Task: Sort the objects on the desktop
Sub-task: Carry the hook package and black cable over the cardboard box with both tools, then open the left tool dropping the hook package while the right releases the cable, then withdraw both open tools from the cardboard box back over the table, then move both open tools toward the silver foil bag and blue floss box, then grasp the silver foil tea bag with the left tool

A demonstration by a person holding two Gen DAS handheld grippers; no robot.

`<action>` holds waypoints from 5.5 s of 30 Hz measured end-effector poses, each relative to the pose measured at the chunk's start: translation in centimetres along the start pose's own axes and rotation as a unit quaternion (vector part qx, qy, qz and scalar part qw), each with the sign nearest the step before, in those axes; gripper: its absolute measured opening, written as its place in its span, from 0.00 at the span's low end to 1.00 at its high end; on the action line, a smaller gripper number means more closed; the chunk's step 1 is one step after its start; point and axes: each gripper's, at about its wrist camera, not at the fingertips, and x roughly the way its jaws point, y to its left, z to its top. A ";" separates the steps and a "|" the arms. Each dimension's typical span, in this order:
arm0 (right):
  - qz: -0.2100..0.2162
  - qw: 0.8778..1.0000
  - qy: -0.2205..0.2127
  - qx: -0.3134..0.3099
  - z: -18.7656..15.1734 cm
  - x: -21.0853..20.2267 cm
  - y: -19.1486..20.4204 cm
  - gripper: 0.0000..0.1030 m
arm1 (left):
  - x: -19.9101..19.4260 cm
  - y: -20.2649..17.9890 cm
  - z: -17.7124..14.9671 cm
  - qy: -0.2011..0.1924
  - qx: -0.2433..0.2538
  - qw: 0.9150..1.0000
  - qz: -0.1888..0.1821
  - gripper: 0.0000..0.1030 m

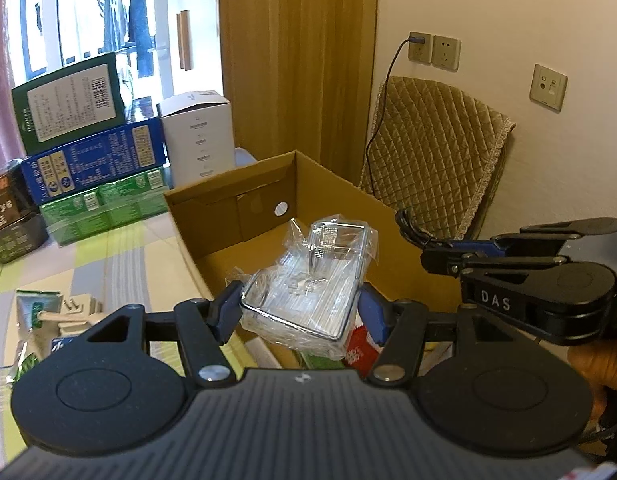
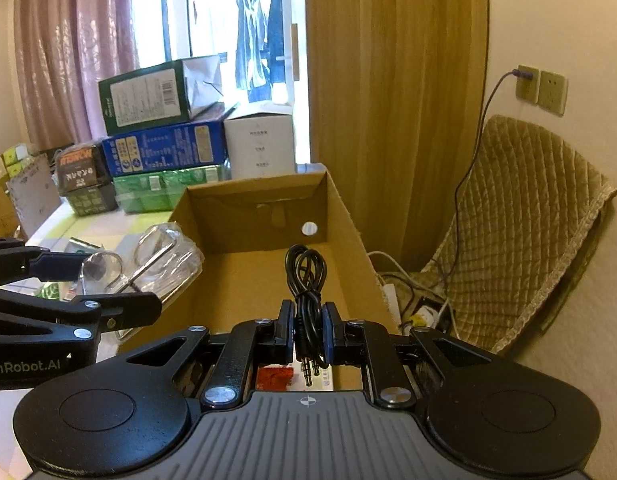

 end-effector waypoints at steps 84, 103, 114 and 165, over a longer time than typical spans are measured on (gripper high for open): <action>0.144 0.982 0.057 -0.105 -4.8 -0.2 21.5 0.91 | -14.0 20.2 -13.7 0.023 -0.131 0.975 0.179 0.98; 0.140 0.984 0.089 -0.061 -3.5 13.5 25.0 0.91 | -3.3 31.1 -14.2 0.053 -0.123 0.972 0.190 0.98; 0.160 0.982 0.099 0.004 -2.8 20.5 27.0 0.91 | 0.4 35.4 -14.1 0.057 -0.151 0.969 0.189 0.98; 0.137 0.982 0.130 -0.031 -6.4 15.2 23.4 0.47 | -0.5 28.4 -16.4 0.170 -0.127 0.974 0.072 0.45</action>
